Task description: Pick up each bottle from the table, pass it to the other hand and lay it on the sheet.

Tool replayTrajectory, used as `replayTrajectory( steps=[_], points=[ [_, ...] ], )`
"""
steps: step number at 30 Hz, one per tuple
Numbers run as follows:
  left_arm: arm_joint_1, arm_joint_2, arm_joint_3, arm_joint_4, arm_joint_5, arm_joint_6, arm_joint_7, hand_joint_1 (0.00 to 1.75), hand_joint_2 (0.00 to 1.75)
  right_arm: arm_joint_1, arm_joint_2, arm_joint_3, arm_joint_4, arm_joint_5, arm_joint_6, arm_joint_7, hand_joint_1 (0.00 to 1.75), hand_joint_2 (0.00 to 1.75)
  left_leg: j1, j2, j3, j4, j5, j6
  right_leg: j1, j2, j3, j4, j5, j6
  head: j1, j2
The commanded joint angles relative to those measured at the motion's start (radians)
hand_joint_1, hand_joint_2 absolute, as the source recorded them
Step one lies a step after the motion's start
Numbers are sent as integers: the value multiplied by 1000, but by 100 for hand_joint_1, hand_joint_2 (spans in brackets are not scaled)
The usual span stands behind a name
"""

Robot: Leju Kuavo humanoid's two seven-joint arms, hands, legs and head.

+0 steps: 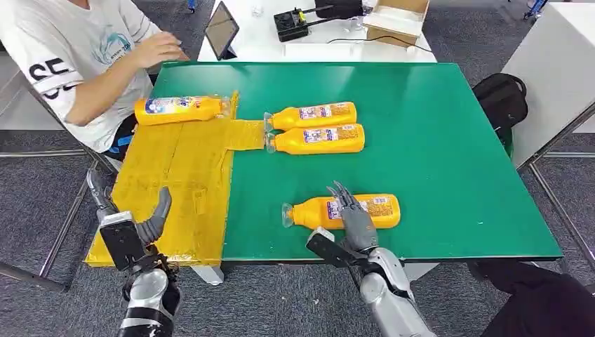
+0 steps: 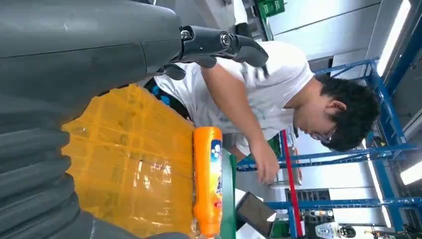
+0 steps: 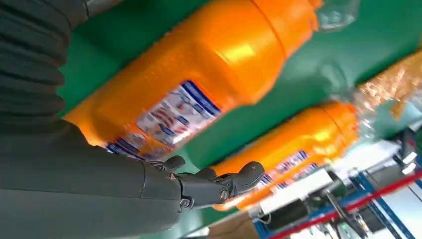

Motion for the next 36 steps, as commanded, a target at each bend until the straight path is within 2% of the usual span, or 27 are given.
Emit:
replayTrajectory(
  steps=[1,12,21,31,36],
  points=[
    [-13,5,-18,36,6,0,4,0,175,-33,-21,-28,84,-1,10,6,0,175,0,1,6,-1,-2,2,1,-1,6,-1,-2,-3,0,0],
    [-20,4,-29,66,8,0,4,0,175,-56,-44,-52,142,33,16,25,0,175,0,-1,4,-1,-1,1,0,-2,5,-1,-1,-2,0,0],
    [-37,3,-51,106,29,0,4,0,175,-125,-82,-67,182,113,-15,104,0,175,0,0,5,-1,-1,2,0,-1,5,-1,-1,-2,0,0],
    [-44,4,-77,137,47,0,4,0,175,-195,-98,-60,227,179,10,154,0,175,0,1,4,0,-1,1,0,0,4,-1,-1,-2,0,0],
    [-62,5,-97,160,61,0,4,0,175,-231,-103,-54,321,193,68,175,0,175,0,0,4,0,-1,1,0,-1,4,-1,-1,-2,0,0]
  ],
)
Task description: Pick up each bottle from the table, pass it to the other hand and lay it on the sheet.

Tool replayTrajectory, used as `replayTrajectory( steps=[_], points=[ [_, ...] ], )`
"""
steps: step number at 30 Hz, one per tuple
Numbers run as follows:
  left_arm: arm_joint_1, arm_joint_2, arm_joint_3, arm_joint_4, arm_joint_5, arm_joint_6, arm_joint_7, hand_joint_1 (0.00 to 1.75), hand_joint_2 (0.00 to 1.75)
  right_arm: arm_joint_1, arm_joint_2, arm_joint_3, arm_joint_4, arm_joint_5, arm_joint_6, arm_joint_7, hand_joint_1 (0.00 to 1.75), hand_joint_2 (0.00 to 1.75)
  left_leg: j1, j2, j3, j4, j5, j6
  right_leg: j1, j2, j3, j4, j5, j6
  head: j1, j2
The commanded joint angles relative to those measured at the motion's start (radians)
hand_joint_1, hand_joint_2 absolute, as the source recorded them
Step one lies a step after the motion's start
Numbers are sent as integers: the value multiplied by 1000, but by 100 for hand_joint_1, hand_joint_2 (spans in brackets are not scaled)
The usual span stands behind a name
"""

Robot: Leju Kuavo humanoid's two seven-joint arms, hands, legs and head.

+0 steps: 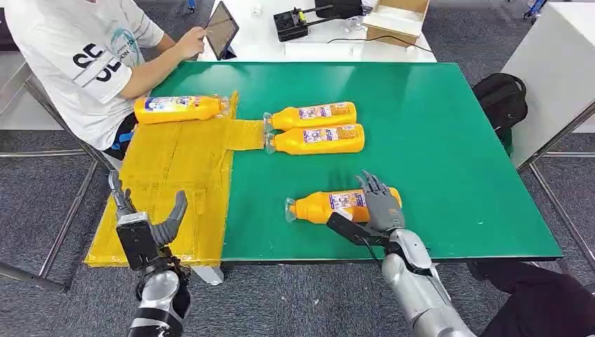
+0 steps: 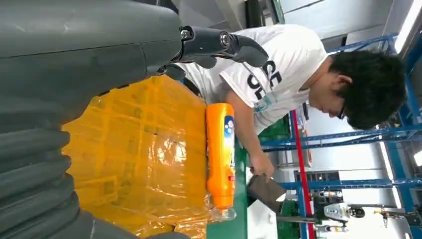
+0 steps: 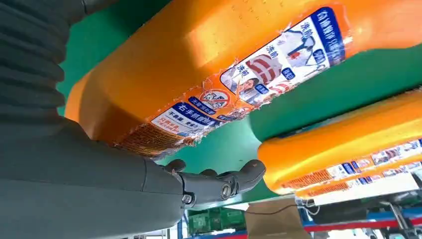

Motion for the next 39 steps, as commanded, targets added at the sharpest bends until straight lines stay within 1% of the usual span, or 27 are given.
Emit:
replayTrajectory(
  steps=[1,2,3,4,5,6,7,8,9,10,11,12,15,17,22,23,25,26,30,35,36,37,39],
  points=[
    [-55,10,-39,97,20,0,4,0,175,-96,-13,-4,193,16,66,28,0,175,0,0,6,-1,-2,1,1,-1,6,-1,-2,-3,0,0],
    [-66,12,-48,111,28,-4,4,0,175,-119,-13,-3,250,15,90,28,0,175,0,0,4,-1,-1,1,0,-1,4,-1,-1,-2,0,0],
    [-67,14,-52,114,34,-6,4,0,175,-129,-12,-2,273,16,98,25,0,175,0,0,5,-1,-1,1,1,-2,5,-1,-1,-3,0,0],
    [-67,14,-52,114,34,-6,4,0,175,-129,-12,-2,273,16,98,25,0,175,0,0,3,-1,0,1,0,-1,3,-1,0,-2,0,0],
    [-75,12,-58,126,37,-7,4,0,175,-139,-12,5,304,25,104,26,0,175,0,1,6,-1,-1,2,1,-1,6,-2,-1,-3,0,0],
    [-86,10,-64,143,45,-12,4,0,175,-155,-4,11,349,27,125,24,2,175,0,0,4,-1,-1,1,1,-1,5,-1,-1,-2,0,0],
    [-90,10,-66,149,46,-14,4,0,175,-159,-3,15,362,30,130,21,16,175,0,1,4,-1,0,1,1,-1,4,-1,0,-2,-1,0],
    [-92,8,-68,152,46,-12,4,0,175,-162,-2,20,372,36,129,20,54,175,0,1,6,-1,-1,1,1,-1,6,-2,0,-3,-1,0],
    [-101,7,-74,165,50,-17,4,0,175,-169,7,27,403,40,139,19,99,175,0,1,6,-1,0,1,1,-1,6,-2,0,-3,-1,0],
    [-101,7,-74,165,50,-17,4,0,175,-169,7,27,403,40,139,19,133,175,0,0,5,-1,0,1,1,-1,5,-2,0,-2,-1,0],
    [-104,4,-76,171,50,-15,4,0,175,-170,9,34,414,47,141,20,150,175,1,0,8,-2,0,1,1,-2,7,-2,0,-3,-1,0],
    [-104,4,-76,171,50,-15,4,0,175,-170,9,34,414,47,141,20,155,175,0,0,8,-1,0,1,1,-1,7,-2,0,-2,-1,0],
    [-104,4,-76,171,50,-15,4,0,175,-170,9,34,414,47,141,20,155,175,0,0,12,-1,0,1,1,-2,10,-2,0,-3,-1,0],
    [-107,4,-76,176,53,-19,4,0,175,-174,11,35,423,46,147,20,169,175,1,-1,13,-2,0,1,2,-3,12,-3,0,-4,0,0],
    [-107,4,-76,176,53,-19,4,0,175,-174,11,35,423,46,147,20,169,175,1,0,15,-1,0,1,1,-1,14,-2,0,-2,-1,0],
    [-107,4,-76,176,53,-19,4,0,175,-174,11,35,423,46,147,20,169,175,1,-1,16,-2,0,1,2,-3,16,-4,0,-3,0,0],
    [-107,4,-76,176,53,-19,4,0,175,-174,11,35,423,46,147,20,169,175,1,0,15,-1,0,1,1,-1,14,-2,0,-2,0,0],
    [-111,3,-78,181,54,-21,4,0,175,-177,8,37,432,47,156,19,175,175,1,0,16,-2,0,1,2,-2,16,-3,0,-3,0,0],
    [-120,2,-79,192,63,-28,4,0,175,-194,-2,48,462,53,194,15,175,175,1,0,15,-1,0,1,1,-2,14,-2,0,-2,0,0],
    [-126,0,-82,202,69,-34,4,0,175,-203,-18,64,482,61,232,14,175,175,1,-1,18,-2,0,1,2,-4,17,-4,0,-3,0,0],
    [-126,0,-84,202,70,-30,4,0,175,-200,-15,57,475,48,223,-6,175,175,1,-2,18,-3,0,2,2,-5,17,-5,0,-4,0,0],
    [-124,0,-84,201,71,-32,4,0,175,-198,-10,51,470,37,221,-20,175,175,1,0,18,-2,0,1,1,-3,16,-3,0,-3,0,0],
    [-115,1,-78,191,68,-20,4,0,175,-181,28,-11,418,-57,175,-147,175,175,1,-1,19,-3,0,1,2,-4,18,-4,0,-4,0,0]
  ],
)
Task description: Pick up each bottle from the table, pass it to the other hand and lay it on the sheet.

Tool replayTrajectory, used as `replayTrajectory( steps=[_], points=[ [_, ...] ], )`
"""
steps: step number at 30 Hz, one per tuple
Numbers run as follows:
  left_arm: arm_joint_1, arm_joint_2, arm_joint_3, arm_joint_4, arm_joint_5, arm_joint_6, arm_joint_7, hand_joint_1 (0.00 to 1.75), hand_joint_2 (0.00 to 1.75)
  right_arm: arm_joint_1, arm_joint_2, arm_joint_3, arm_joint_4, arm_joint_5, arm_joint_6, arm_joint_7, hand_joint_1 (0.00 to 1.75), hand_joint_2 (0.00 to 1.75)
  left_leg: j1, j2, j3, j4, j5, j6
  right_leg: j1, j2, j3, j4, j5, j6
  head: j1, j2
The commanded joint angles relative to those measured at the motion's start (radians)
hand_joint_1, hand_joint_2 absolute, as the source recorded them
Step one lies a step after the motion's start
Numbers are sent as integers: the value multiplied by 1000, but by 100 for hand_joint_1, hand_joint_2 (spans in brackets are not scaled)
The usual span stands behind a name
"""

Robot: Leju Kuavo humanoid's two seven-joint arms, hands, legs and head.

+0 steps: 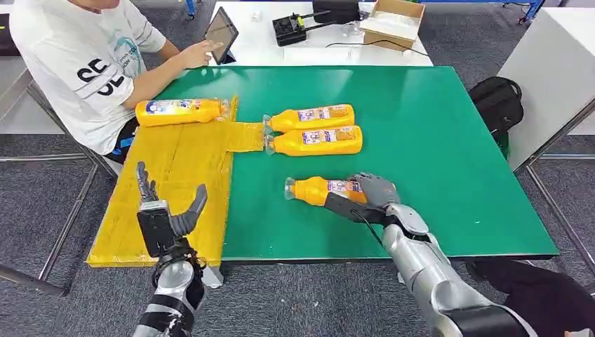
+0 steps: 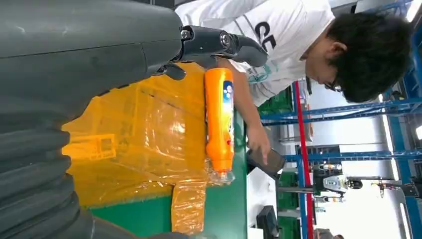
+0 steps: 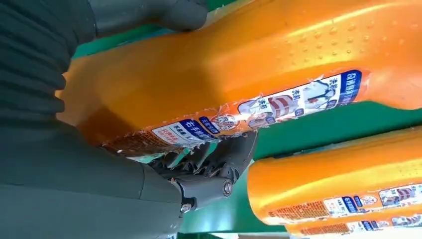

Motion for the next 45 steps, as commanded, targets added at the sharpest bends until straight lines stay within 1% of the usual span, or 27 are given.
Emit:
replayTrajectory(
  steps=[1,2,4,5,6,9,11,12,13,17,19,23,26,27,28,29,31,32,33,35,36,37,38,40,42,43,45],
  points=[
    [-23,6,-7,55,4,13,4,0,175,74,57,-66,16,-167,-30,-221,175,175,1,-2,3,-2,0,1,2,-3,4,-3,0,-3,0,0],
    [-15,8,-6,47,3,16,4,0,175,98,92,-97,-61,-232,-52,-309,175,175,1,-1,3,-3,0,1,2,-3,4,-3,0,-4,0,0],
    [-8,9,-11,40,4,19,4,0,175,159,140,-134,-237,-343,-59,-407,175,175,1,2,3,-3,-1,1,2,0,3,-3,0,-4,0,0],
    [-11,4,-12,44,3,16,4,0,175,212,162,-136,-381,-405,-34,-429,175,175,1,5,3,-2,-1,0,2,3,3,-1,0,-3,1,0],
    [-13,-1,-15,50,2,18,4,0,175,270,179,-132,-535,-461,-33,-425,175,175,1,7,2,-2,-2,0,2,5,1,-1,0,-5,0,0],
    [-16,-8,-20,53,2,25,4,0,175,344,199,-122,-725,-515,-62,-437,175,175,0,3,-3,0,-1,-1,1,3,-4,2,-1,-3,-1,0],
    [-13,-8,-26,47,6,25,4,0,175,376,205,-117,-800,-548,-89,-447,175,175,0,0,-7,0,-1,0,1,0,-6,3,-2,-2,-1,0],
    [-13,-8,-26,47,6,25,4,0,175,376,205,-117,-800,-548,-89,-447,175,175,0,-3,-8,0,-1,1,1,-3,-5,3,-3,-3,0,0],
    [-13,-8,-26,47,6,25,4,0,175,376,205,-117,-800,-548,-89,-447,175,175,0,-3,-10,0,0,1,0,-2,-8,2,-2,-2,-1,0],
    [-13,-8,-26,47,6,25,4,0,175,376,205,-117,-800,-548,-89,-447,175,175,0,0,-9,0,-2,2,0,0,-7,2,-3,-3,0,0],
    [-14,-9,-28,49,11,20,4,0,175,390,215,-135,-832,-595,-140,-498,175,175,-1,-1,-14,-1,-1,1,-1,-1,-11,0,-1,-1,0,0],
    [-6,-20,-31,33,42,-29,4,0,175,440,230,-141,-950,-631,-232,-528,175,175,-1,-3,-11,0,-3,1,0,-4,-8,1,-4,-4,0,0],
    [10,-42,-18,25,84,-182,4,0,175,471,218,-131,-989,-644,-261,-513,175,175,-1,-2,-14,0,-1,1,-1,-2,-11,1,-2,-2,0,0],
    [18,-52,-20,32,104,-274,4,0,175,481,215,-125,-984,-627,-270,-509,175,175,-1,-1,-11,0,-3,1,0,-2,-8,0,-3,-3,-1,0],
    [27,-63,-31,36,127,-387,4,0,175,496,214,-118,-973,-600,-281,-512,175,175,-1,-2,-13,-1,-1,1,0,-2,-10,0,-2,-1,-1,0],
    [31,-67,-35,33,125,-384,4,0,175,502,217,-115,-968,-596,-284,-515,175,175,-1,-2,-11,-1,-2,1,0,-3,-8,0,-3,-2,0,0],
    [35,-67,-43,29,126,-379,4,0,175,506,219,-112,-964,-593,-289,-520,175,175,-1,-1,-13,0,-2,1,0,-1,-11,0,-2,-1,-1,0],
    [35,-67,-43,29,126,-379,4,0,175,506,219,-112,-964,-593,-289,-520,175,175,-1,-1,-11,0,-3,2,0,-1,-8,0,-3,-2,0,0],
    [35,-67,-43,29,126,-379,4,0,175,506,219,-112,-964,-593,-289,-520,175,175,-1,-1,-14,0,-1,1,0,-1,-11,0,-2,-1,0,0],
    [35,-67,-43,29,126,-379,4,0,175,506,219,-112,-964,-593,-289,-520,175,175,-1,-1,-13,0,-2,1,0,-1,-10,0,-2,-2,-1,0],
    [35,-66,-47,31,131,-423,4,0,175,502,217,-108,-955,-580,-290,-517,175,175,-1,-1,-14,0,-2,1,0,-1,-11,0,-2,-1,-1,0],
    [41,-67,-65,34,146,-513,4,0,175,511,224,-102,-943,-574,-283,-517,175,175,-1,-1,-13,0,-2,1,0,-1,-10,0,-2,-2,-1,0],
    [54,-66,-95,14,146,-563,4,0,175,522,227,-88,-925,-544,-284,-519,175,175,-1,-1,-11,0,-3,2,0,-2,-8,0,-3,-3,0,0],
    [88,-66,-159,-44,136,-602,17,0,175,539,248,-70,-881,-535,-293,-535,175,175,0,0,-10,-1,-3,2,0,-1,-8,-1,-3,-3,-1,0],
    [102,-58,-202,-68,120,-626,28,0,175,547,261,-63,-859,-539,-302,-549,175,175,0,0,-14,-1,-2,1,0,0,-11,0,-2,-1,0,0],
    [114,-54,-226,-83,110,-640,30,0,175,552,271,-66,-845,-555,-308,-560,175,175,0,0,-11,-1,-3,2,0,0,-8,-1,-3,-2,0,0],
    [122,-49,-244,-94,103,-654,27,0,175,557,277,-72,-839,-568,-313,-565,175,175,-1,0,-13,-1,-2,1,0,0,-11,-1,-2,-1,0,0]
  ],
)
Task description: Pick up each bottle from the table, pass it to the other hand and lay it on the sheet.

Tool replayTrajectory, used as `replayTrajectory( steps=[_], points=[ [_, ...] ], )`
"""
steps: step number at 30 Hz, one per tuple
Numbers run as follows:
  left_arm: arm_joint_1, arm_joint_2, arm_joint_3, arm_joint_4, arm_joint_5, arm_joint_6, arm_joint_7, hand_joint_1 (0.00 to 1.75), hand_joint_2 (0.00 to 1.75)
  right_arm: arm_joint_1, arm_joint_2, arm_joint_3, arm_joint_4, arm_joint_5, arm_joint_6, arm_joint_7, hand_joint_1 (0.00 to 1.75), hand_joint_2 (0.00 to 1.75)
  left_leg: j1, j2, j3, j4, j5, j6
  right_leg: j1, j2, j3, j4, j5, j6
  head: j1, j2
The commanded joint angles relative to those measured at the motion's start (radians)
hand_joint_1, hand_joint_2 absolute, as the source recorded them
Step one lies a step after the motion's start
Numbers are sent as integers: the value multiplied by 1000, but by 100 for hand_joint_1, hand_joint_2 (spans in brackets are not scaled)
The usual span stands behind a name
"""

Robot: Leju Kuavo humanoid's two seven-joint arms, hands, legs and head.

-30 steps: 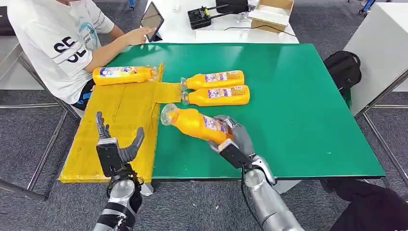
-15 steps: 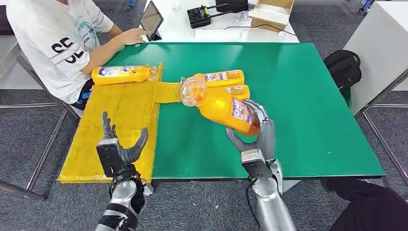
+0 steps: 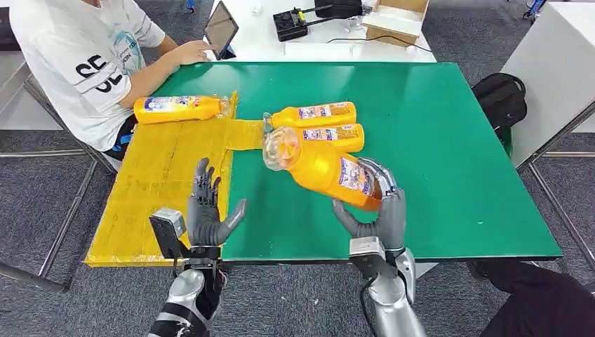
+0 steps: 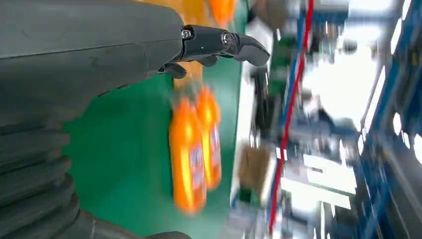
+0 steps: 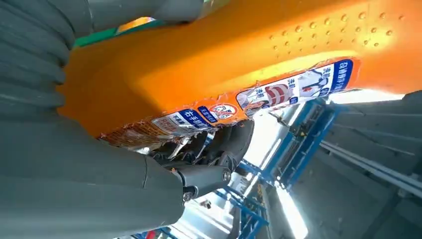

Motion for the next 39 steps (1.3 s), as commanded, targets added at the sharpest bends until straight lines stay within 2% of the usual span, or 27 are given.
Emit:
replayTrajectory(
  steps=[1,5,6,21,24,28,30,33,36,39],
  points=[
    [72,-3,-167,-77,-38,-75,14,0,175,22,44,17,120,-34,-23,-36,175,175,0,2,7,-1,-3,1,1,0,6,-2,-2,-3,0,0],
    [85,0,-205,-83,-58,-104,6,0,175,23,52,15,143,-36,-18,-35,175,175,0,1,2,-1,-2,1,0,0,3,-1,-1,-2,0,0],
    [85,-2,-207,-79,-58,-106,6,0,175,21,55,21,153,-31,-16,-35,175,175,0,2,6,-1,-3,2,1,1,6,-2,-2,-3,0,0],
    [68,-14,-234,-11,-72,-141,8,0,175,-7,75,46,229,31,-94,-31,175,175,0,1,4,-1,-2,1,1,0,4,-2,-2,-2,0,0],
    [49,-23,-234,22,-73,-142,7,0,175,-25,89,112,295,128,-140,-22,175,175,0,2,4,-1,-2,1,1,1,4,-2,-1,-2,0,0],
    [39,-25,-227,30,-74,-125,7,0,175,-32,94,143,326,146,-158,-20,175,175,0,3,6,-1,-3,1,1,1,6,-2,-2,-4,0,0],
    [24,-25,-227,42,-62,-112,15,0,175,-39,99,185,373,190,-176,-5,175,175,1,1,3,-1,-2,1,1,0,3,-1,-1,-2,0,0],
    [3,-25,-231,68,-36,-92,22,0,175,-62,105,242,476,206,-202,7,175,175,1,4,7,-1,-4,2,1,3,6,-2,-2,-3,0,0],
    [-4,-25,-231,80,-25,-83,21,0,175,-81,105,297,565,199,-215,6,175,175,1,1,3,-1,-2,1,1,0,3,-1,-1,-2,0,0],
    [-7,-25,-231,84,-19,-79,22,0,175,-83,105,318,584,191,-231,8,175,175,1,1,5,-1,-3,1,2,0,5,-2,-2,-3,1,0]
  ],
)
